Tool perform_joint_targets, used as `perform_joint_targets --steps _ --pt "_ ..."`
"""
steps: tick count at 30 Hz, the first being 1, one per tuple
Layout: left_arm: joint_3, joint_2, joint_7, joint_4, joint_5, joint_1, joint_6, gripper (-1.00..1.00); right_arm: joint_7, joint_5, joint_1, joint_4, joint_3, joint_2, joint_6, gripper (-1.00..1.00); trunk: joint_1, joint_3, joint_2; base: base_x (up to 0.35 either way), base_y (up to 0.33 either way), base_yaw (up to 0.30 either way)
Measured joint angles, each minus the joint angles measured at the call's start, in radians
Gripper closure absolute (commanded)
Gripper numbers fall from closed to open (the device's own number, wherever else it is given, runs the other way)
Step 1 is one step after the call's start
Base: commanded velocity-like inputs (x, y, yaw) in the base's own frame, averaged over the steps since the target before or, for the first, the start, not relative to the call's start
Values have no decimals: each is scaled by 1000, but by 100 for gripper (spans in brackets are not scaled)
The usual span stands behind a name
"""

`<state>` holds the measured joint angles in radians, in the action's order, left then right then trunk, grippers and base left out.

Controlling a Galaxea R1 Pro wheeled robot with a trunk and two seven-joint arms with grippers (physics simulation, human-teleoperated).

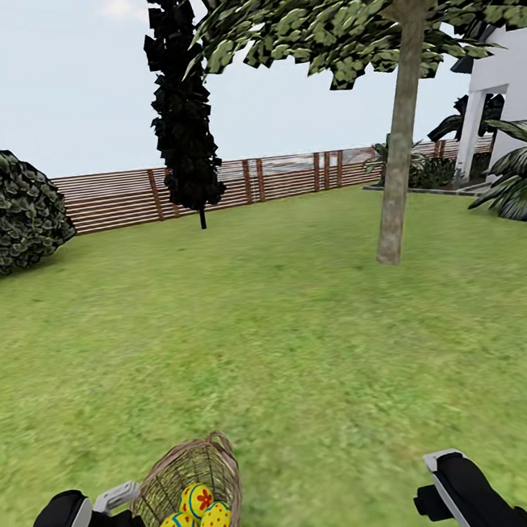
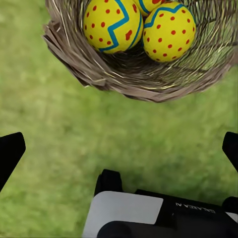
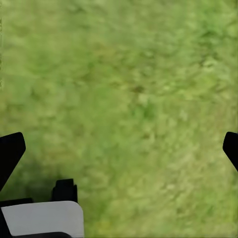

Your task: Take the three Easter eggs out of the wicker basket on the lawn in the garden, then place them on the lawn next to a single tree (choose any tree) so that all three eggs are next to the same tree and none are left in the basket.

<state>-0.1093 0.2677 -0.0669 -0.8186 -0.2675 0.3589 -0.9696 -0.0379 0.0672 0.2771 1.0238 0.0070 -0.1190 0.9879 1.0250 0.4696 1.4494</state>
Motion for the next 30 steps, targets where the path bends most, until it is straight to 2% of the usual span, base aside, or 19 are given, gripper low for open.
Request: perform_joint_targets --steps 4,14,30 --pt "-1 2 -1 0 -1 0 0 -100 0 0 0 0 0 1 0 -100 0 0 0 104 -3 0" --pt "-2 9 -1 -2 2 0 0 -100 0 1 0 0 0 1 0 -100 -1 0 0 296 0 0" --pt "-2 8 -1 -3 3 0 0 -100 0 0 0 0 0 8 0 -100 0 0 0 19 0 0"
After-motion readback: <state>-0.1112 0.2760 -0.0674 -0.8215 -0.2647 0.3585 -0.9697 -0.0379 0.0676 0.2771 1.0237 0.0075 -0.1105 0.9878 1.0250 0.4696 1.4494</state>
